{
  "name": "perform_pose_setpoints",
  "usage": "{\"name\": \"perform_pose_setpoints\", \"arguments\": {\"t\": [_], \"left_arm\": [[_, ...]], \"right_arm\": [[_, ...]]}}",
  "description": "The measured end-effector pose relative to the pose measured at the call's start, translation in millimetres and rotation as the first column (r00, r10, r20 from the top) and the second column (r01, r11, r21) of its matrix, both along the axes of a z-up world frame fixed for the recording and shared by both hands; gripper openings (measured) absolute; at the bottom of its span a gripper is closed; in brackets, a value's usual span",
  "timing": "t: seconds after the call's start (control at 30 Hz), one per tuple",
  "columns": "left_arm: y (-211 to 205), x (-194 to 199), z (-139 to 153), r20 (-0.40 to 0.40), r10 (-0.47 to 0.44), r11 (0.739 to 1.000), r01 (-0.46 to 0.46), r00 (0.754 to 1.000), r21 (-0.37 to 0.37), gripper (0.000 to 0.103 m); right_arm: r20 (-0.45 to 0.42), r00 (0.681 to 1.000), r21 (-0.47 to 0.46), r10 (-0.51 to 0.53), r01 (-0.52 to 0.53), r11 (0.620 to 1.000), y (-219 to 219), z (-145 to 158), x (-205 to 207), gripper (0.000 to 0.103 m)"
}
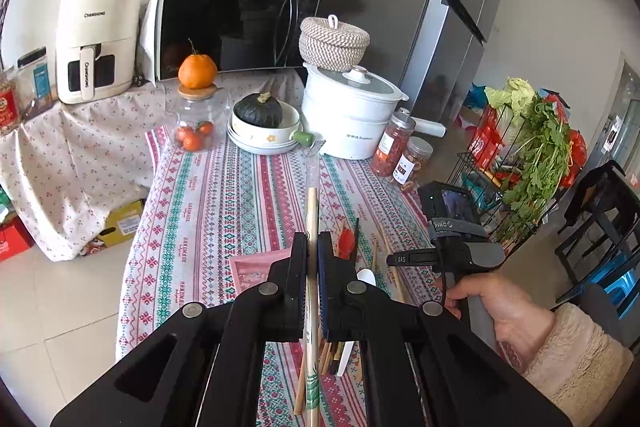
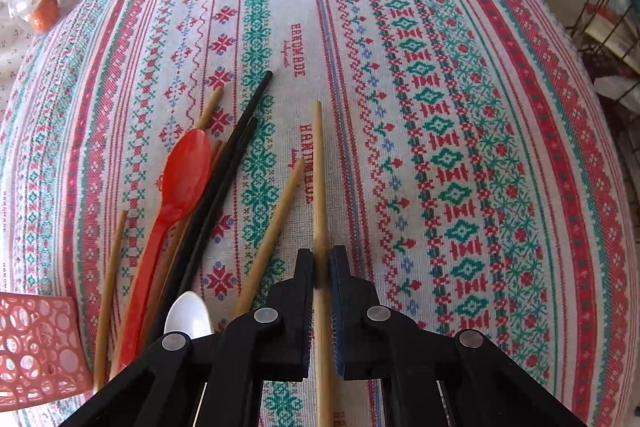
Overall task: Organize utensils
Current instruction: 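Lower chopsticks into the pink basket and open left gripper while right lifts its chopstick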
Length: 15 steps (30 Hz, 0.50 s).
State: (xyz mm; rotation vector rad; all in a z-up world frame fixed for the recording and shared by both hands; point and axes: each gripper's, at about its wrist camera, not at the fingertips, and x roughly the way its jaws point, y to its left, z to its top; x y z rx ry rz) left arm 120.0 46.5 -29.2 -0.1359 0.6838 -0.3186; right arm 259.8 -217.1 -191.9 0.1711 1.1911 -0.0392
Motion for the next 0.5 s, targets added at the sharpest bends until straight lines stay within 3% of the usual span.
{"name": "perform_pose_setpoints", "arguments": {"t": [0.2,0.5], "left_arm": [[0.2,-6.3,10.6,0.066,0.028,0.999,-0.027,0.997,-0.020,0.005],[1.1,-18.9,33.3,0.233,0.123,0.992,-0.117,0.965,-0.038,0.005]], "right_arm": [[0.206,0.977,0.039,0.048,-0.057,0.998,-0.6,66.0,-41.6,0.006],[0.448,0.889,0.021,0.095,-0.116,0.993,15.1,136.2,-104.5,0.006]]}}
